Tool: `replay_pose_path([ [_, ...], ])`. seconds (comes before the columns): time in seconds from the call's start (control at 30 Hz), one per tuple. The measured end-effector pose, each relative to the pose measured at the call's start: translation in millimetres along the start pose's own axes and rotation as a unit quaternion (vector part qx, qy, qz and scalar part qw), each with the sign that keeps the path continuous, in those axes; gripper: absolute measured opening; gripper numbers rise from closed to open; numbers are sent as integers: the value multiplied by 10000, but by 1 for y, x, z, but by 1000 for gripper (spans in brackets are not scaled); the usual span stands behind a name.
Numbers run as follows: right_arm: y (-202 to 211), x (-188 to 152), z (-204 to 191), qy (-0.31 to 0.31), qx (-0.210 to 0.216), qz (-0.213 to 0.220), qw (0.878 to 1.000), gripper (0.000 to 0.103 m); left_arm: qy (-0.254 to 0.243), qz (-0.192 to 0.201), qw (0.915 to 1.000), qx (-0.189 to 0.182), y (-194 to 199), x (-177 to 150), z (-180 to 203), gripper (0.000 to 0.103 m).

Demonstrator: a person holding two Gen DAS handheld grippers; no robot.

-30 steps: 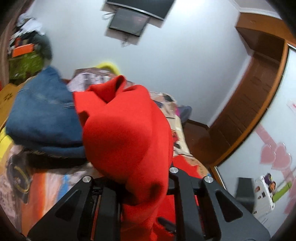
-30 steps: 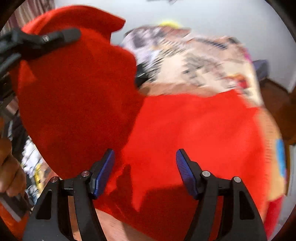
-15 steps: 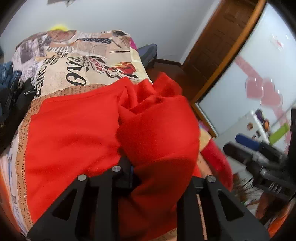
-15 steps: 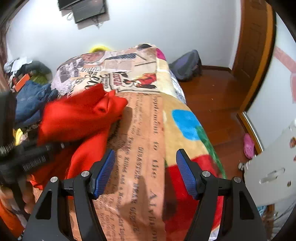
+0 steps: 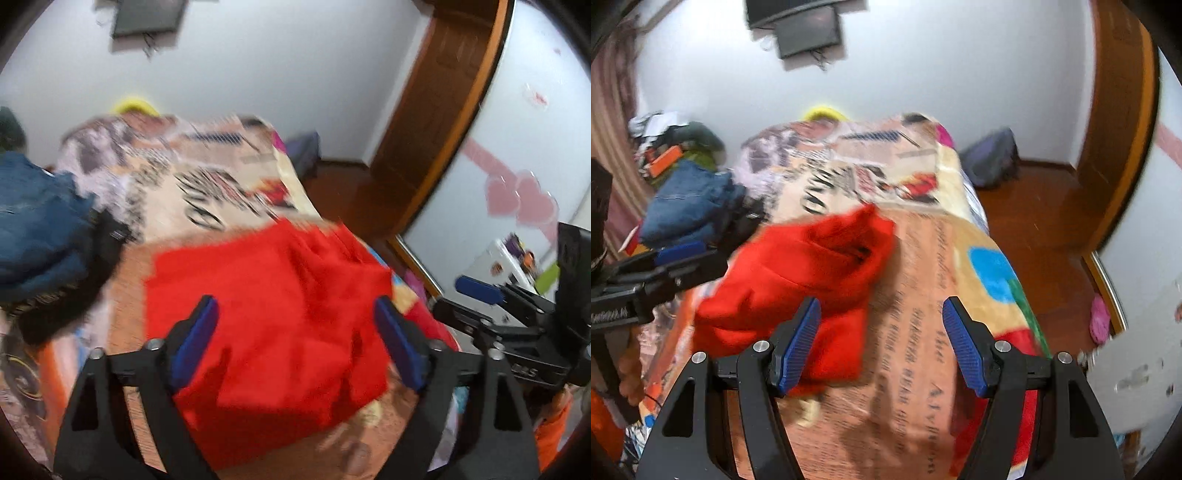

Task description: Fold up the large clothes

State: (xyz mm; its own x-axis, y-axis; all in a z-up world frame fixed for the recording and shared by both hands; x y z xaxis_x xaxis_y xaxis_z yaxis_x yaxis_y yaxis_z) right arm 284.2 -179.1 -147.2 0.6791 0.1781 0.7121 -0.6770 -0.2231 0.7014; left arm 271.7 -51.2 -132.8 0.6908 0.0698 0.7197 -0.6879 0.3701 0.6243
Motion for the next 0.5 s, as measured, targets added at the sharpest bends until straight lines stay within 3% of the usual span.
replay_pose_path([
  [0.1,5,16,-27,257,178,215,9993,72,-26,140,9986,503,5,5,-34,94],
  [0.23,-4,26,-58,499,382,281,9976,73,77,-242,9959,870,-12,-14,-72,94],
  [0.33,-23,29,-77,604,456,142,9970,73,229,-729,9938,812,-34,-43,-85,94],
  [0.43,-51,27,-85,640,395,-107,9971,73,442,-1160,9915,395,-52,-74,-78,94],
  [0.5,-66,21,-82,683,197,-307,9970,73,351,-1182,9915,413,-55,-84,-70,95],
])
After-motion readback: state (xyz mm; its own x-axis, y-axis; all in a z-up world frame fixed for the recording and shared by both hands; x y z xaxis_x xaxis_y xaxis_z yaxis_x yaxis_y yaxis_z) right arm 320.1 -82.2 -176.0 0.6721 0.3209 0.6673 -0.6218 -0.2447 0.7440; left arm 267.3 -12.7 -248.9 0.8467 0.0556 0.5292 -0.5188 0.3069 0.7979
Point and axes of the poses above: each gripper's, at about its wrist camera, not at the fingertips, and y roughly against the way its jaws point, z to its right, x to its top, the point moved 9 cm from there along -y, roughly the way its jaws point, and after that the axes turned 3 degrees about -x, right-handed, at the moved point
